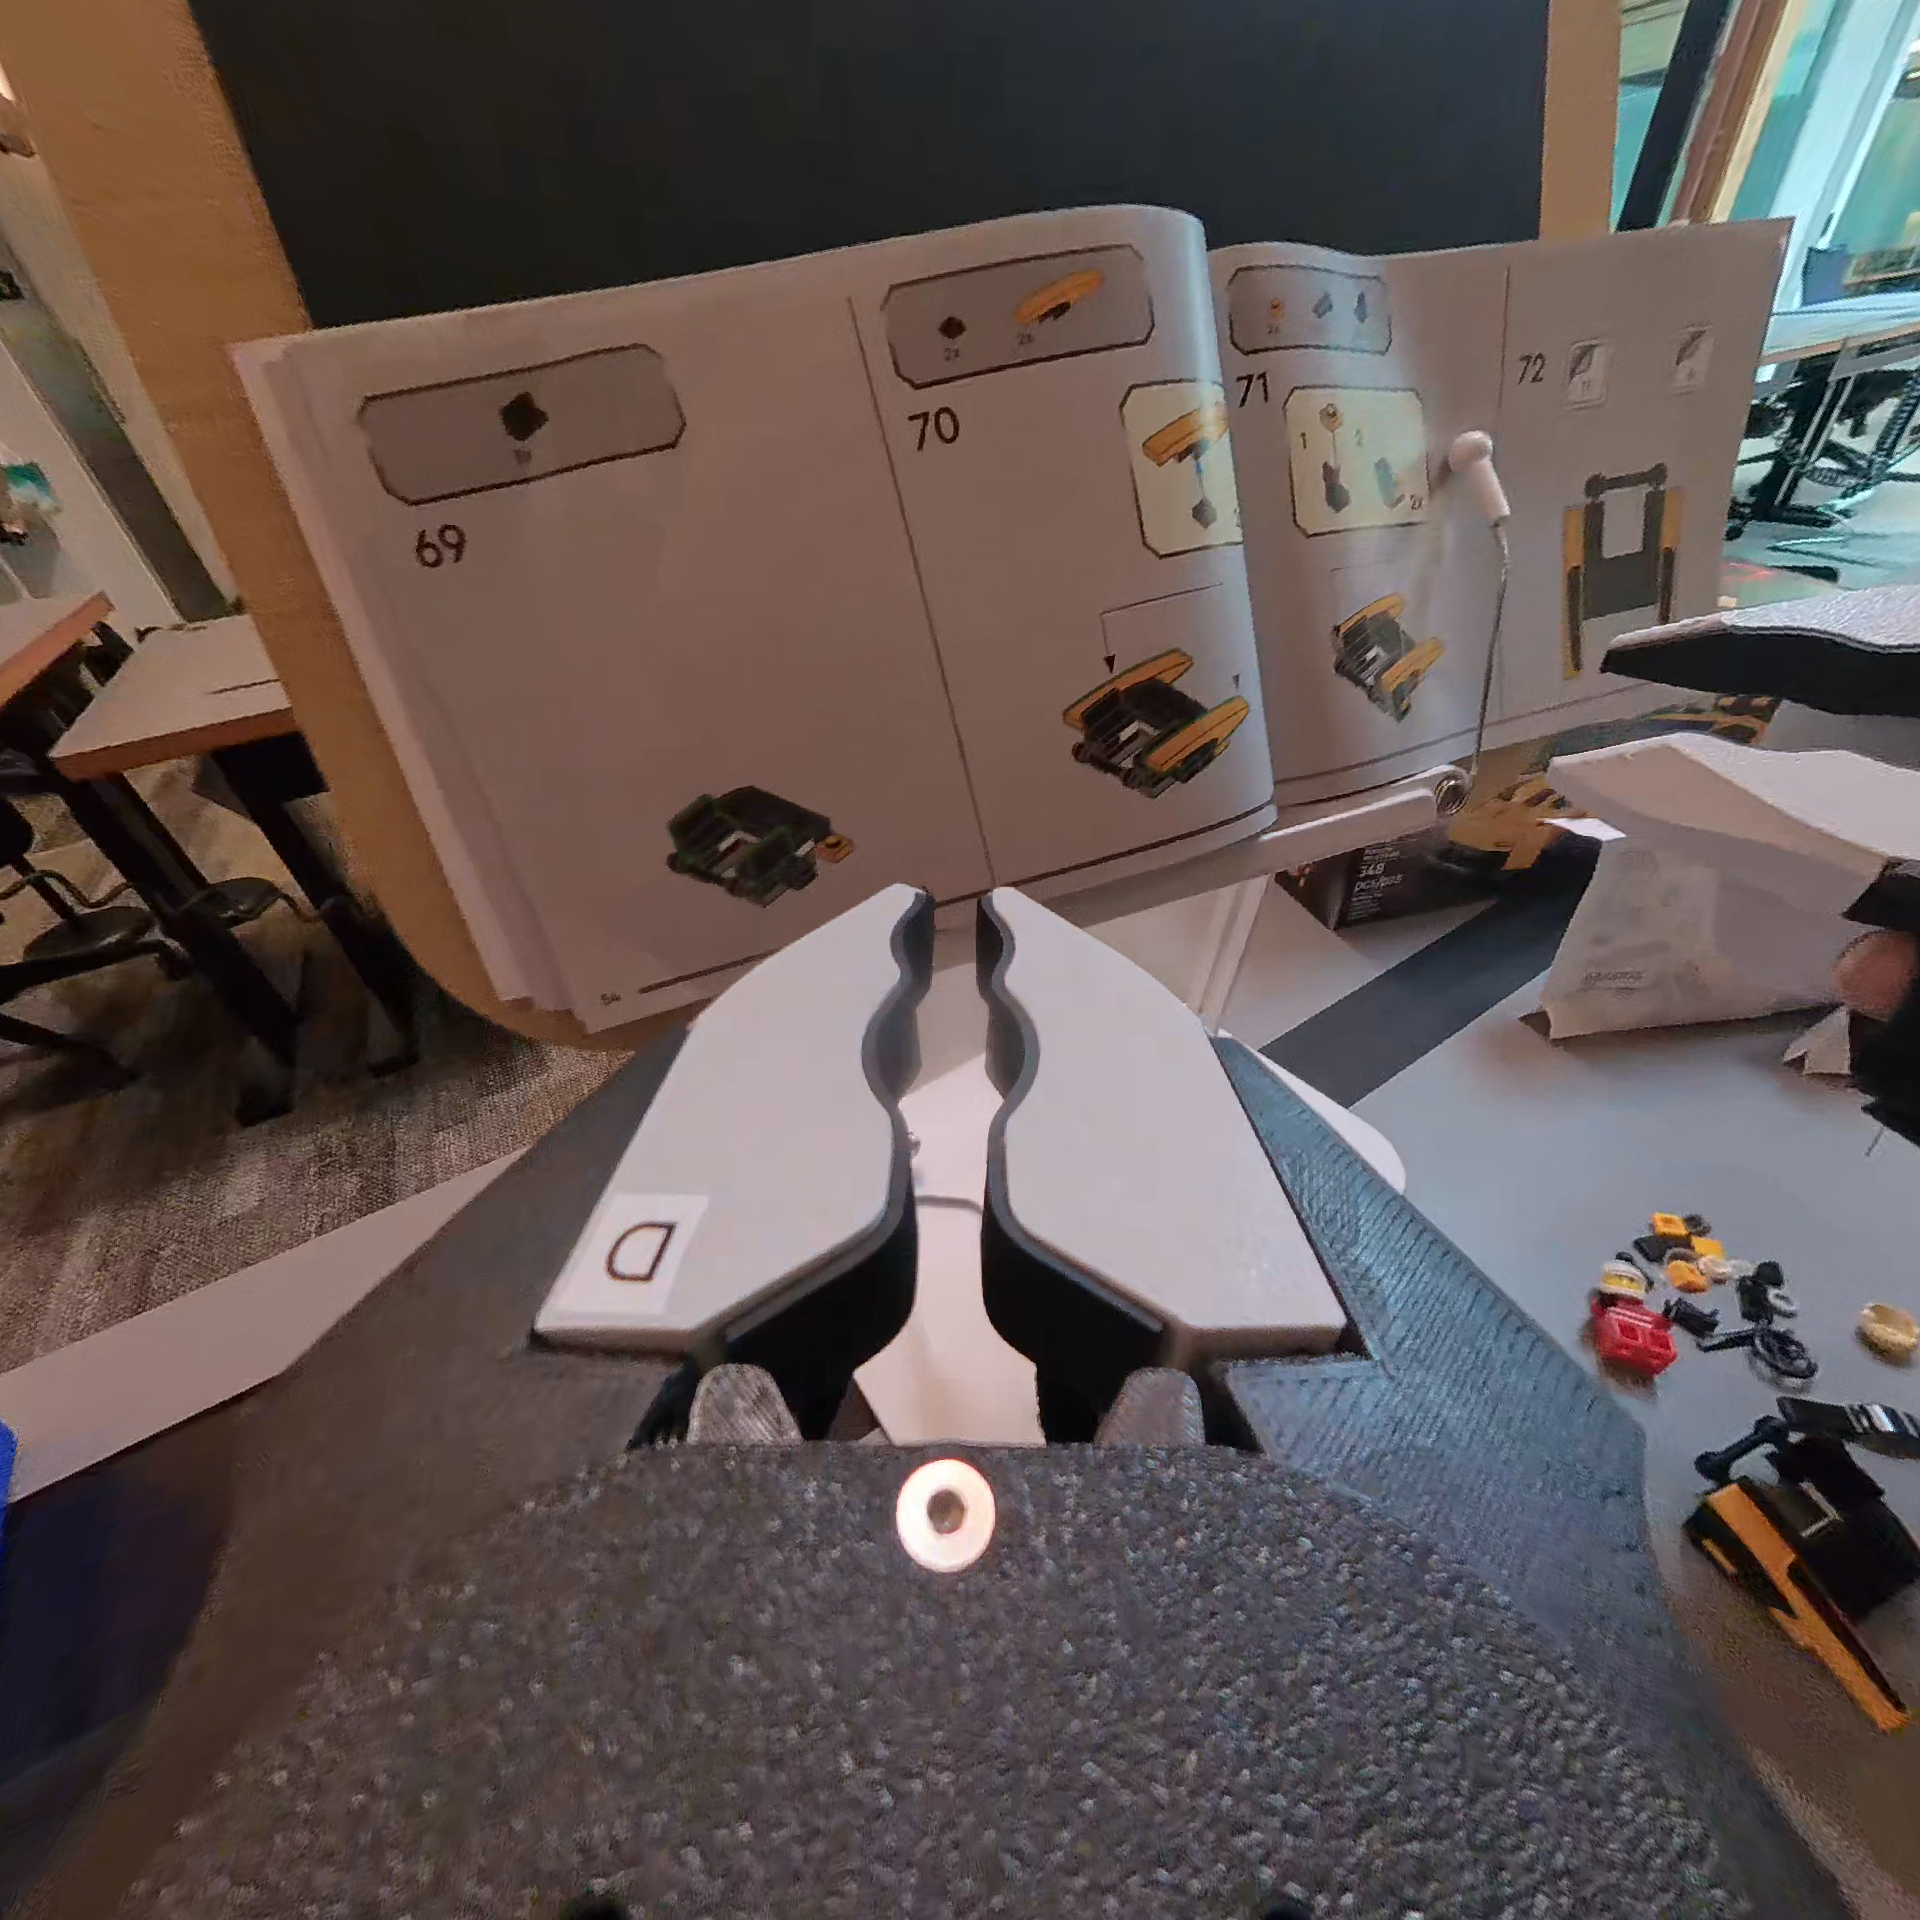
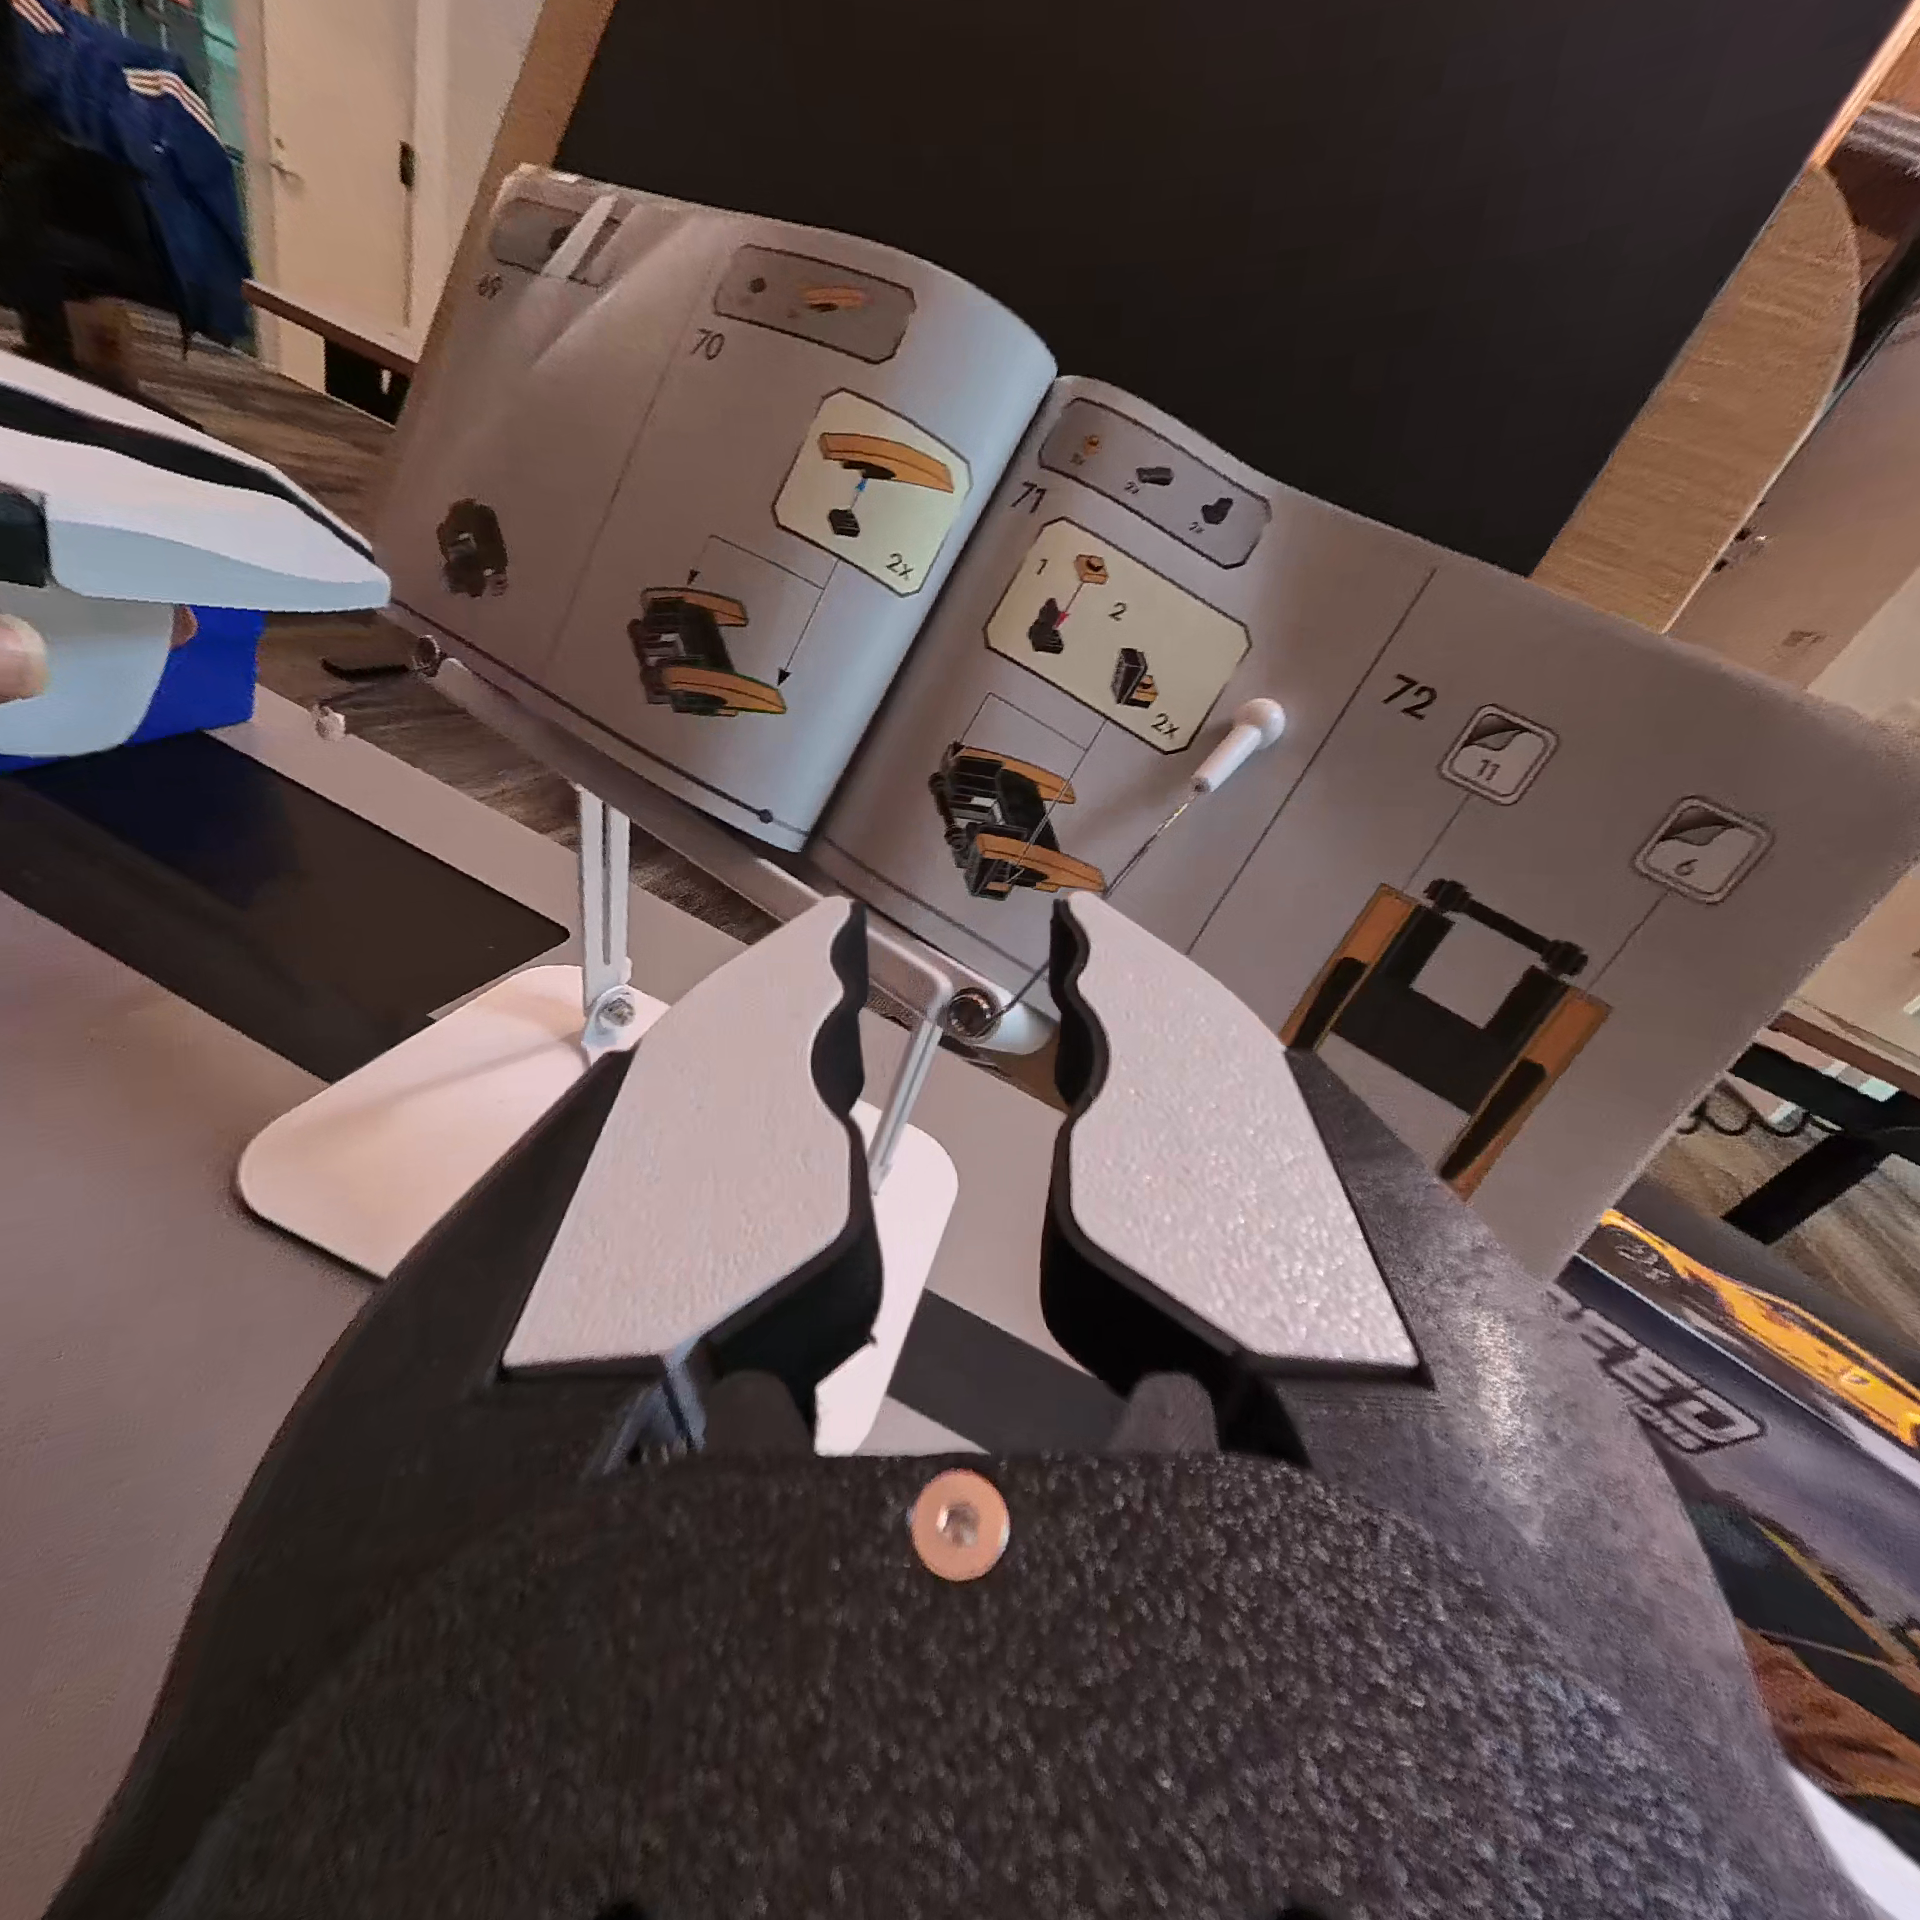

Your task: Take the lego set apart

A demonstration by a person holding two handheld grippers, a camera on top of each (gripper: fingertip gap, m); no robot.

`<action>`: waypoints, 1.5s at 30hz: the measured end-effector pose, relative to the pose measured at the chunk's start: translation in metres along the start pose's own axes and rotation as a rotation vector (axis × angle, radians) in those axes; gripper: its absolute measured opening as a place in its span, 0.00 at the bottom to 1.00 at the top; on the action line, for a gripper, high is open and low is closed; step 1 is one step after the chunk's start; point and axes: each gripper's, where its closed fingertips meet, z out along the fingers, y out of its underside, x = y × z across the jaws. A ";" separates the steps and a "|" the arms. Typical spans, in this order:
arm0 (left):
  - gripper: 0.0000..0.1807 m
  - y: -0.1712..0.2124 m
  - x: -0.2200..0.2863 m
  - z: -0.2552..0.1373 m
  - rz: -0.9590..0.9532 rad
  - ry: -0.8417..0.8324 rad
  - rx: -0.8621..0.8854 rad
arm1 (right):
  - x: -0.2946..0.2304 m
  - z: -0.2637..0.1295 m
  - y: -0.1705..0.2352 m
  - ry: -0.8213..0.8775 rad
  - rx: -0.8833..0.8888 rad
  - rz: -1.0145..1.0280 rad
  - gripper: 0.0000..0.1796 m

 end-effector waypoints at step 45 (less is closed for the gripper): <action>0.09 0.011 -0.013 -0.007 -0.073 0.015 0.012 | 0.031 0.018 0.032 0.143 -0.076 0.019 0.20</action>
